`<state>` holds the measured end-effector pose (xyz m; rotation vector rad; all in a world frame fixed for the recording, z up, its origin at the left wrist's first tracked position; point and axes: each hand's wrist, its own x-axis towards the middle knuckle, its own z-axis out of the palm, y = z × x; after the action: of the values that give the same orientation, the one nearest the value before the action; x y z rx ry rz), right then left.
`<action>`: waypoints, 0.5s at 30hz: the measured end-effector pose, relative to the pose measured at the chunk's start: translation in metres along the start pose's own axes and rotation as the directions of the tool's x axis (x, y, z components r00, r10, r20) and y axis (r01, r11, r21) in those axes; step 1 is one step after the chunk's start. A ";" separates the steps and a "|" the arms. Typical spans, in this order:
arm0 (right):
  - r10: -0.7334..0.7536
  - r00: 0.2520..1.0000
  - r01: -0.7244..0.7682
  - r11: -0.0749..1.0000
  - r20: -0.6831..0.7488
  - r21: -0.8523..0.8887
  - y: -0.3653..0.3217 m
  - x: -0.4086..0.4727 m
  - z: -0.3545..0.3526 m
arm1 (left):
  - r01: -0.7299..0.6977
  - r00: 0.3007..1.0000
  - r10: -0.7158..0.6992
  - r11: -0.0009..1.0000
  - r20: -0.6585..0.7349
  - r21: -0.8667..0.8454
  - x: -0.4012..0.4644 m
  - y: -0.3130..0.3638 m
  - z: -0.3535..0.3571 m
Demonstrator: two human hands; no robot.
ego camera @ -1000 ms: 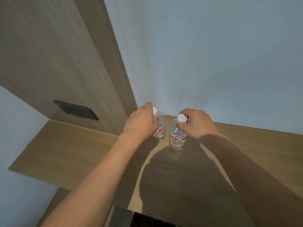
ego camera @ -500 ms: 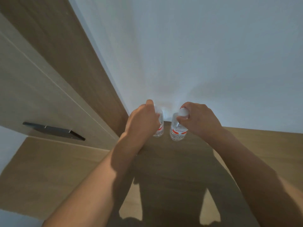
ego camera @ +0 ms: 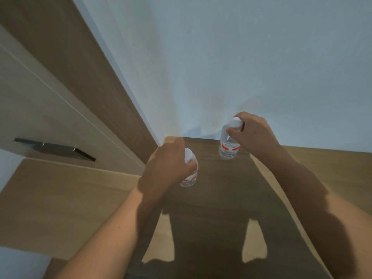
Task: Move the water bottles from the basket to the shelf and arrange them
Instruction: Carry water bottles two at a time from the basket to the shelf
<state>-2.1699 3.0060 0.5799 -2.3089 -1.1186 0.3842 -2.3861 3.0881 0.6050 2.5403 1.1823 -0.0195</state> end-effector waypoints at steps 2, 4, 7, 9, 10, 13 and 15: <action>0.029 0.999 -0.028 0.997 -0.017 0.065 0.003 -0.002 -0.001 | 0.035 0.999 -0.034 0.999 0.020 -0.039 -0.006 -0.004 0.005; 0.061 0.998 -0.062 0.994 0.009 0.090 0.003 -0.003 -0.003 | 0.049 0.998 -0.048 0.999 0.031 -0.017 -0.008 -0.003 0.007; 0.099 0.993 -0.103 0.992 0.062 0.067 0.000 -0.009 -0.007 | 0.060 0.996 -0.064 0.995 0.056 0.074 -0.008 0.000 0.009; 0.120 0.990 -0.124 0.991 0.072 0.053 -0.003 -0.020 -0.012 | 0.066 0.995 -0.074 0.992 0.073 0.104 -0.012 0.002 0.009; 0.130 0.989 -0.132 0.991 0.065 0.036 -0.004 -0.027 -0.017 | 0.065 0.996 -0.072 0.991 0.057 0.114 -0.016 0.004 0.008; 0.143 0.989 -0.143 0.990 -0.029 0.017 -0.007 -0.053 -0.031 | 0.018 0.992 0.005 0.983 -0.126 0.180 -0.025 0.013 -0.002; 0.112 0.990 -0.112 0.994 -0.082 0.002 -0.008 -0.071 -0.040 | -0.083 0.976 0.111 0.985 -0.188 0.154 -0.024 0.022 -0.010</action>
<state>-2.2004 2.9405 0.6186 -2.3738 -0.9538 0.3271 -2.3863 3.0601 0.6246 2.7792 1.1631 0.1793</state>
